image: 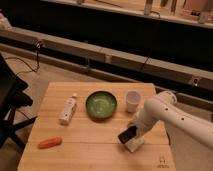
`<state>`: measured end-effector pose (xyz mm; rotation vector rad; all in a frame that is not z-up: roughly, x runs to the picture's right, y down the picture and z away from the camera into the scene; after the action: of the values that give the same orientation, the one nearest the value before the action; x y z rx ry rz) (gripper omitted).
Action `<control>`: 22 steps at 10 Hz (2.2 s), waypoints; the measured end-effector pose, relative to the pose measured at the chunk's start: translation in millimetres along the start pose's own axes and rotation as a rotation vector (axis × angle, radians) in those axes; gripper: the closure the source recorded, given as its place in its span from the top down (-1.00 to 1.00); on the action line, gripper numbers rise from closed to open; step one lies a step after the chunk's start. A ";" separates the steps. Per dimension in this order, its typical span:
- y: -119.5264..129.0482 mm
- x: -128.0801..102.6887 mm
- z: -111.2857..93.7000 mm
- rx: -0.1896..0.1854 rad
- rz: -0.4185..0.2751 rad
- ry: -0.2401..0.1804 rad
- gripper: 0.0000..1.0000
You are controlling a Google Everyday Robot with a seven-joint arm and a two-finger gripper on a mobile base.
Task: Place the eraser on the white sponge
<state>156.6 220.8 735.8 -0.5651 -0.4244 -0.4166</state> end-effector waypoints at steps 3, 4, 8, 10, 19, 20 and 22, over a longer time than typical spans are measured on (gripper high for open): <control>4.0 5.6 1.6 0.007 0.038 -0.002 -1.00; 5.5 8.8 2.5 0.008 0.047 -0.003 -1.00; 8.3 15.9 6.7 0.016 0.069 -0.009 -1.00; 9.7 19.7 8.3 0.019 0.083 -0.010 -1.00; 14.0 31.1 19.6 0.029 0.115 -0.017 -1.00; 14.1 31.8 20.7 0.029 0.116 -0.017 -1.00; 14.7 33.8 23.3 0.031 0.121 -0.020 -1.00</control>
<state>185.7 237.1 764.0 -0.5618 -0.4126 -0.2881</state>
